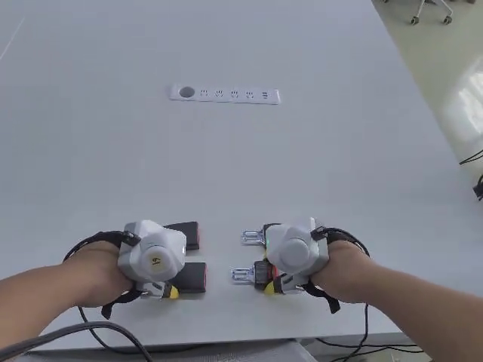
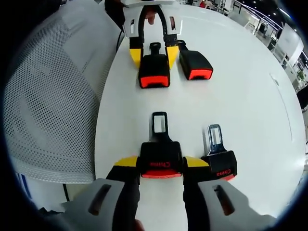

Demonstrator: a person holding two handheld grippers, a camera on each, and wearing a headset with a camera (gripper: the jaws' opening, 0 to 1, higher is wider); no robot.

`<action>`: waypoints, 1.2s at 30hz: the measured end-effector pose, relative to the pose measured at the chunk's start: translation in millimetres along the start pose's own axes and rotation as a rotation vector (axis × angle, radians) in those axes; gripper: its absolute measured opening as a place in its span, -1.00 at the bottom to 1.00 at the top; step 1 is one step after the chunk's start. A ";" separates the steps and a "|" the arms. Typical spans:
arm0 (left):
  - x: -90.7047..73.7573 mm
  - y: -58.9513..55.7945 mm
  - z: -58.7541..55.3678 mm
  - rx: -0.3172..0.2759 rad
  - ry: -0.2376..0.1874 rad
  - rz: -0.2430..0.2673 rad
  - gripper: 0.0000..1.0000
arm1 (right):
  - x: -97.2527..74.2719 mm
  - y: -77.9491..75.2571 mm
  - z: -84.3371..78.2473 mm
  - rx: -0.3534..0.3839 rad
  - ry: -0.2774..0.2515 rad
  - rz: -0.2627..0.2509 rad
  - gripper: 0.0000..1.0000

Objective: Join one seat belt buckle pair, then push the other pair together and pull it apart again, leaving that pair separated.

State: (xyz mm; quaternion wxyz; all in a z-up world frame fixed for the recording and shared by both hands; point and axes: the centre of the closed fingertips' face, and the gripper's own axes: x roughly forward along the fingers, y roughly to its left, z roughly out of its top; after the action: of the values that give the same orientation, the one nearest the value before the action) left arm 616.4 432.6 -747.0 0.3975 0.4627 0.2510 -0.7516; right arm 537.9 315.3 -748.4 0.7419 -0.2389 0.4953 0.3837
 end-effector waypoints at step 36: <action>0.0 -1.1 -0.2 -0.037 0.009 0.017 -0.34 | 15.3 7.1 36.5 0.002 -0.052 -0.005 -0.35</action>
State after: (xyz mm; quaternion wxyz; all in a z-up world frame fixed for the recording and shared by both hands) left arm 615.6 433.4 -747.1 0.4111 0.4607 0.2625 -0.7415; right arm 555.6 351.4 -747.8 0.7556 -0.2292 0.4758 0.3875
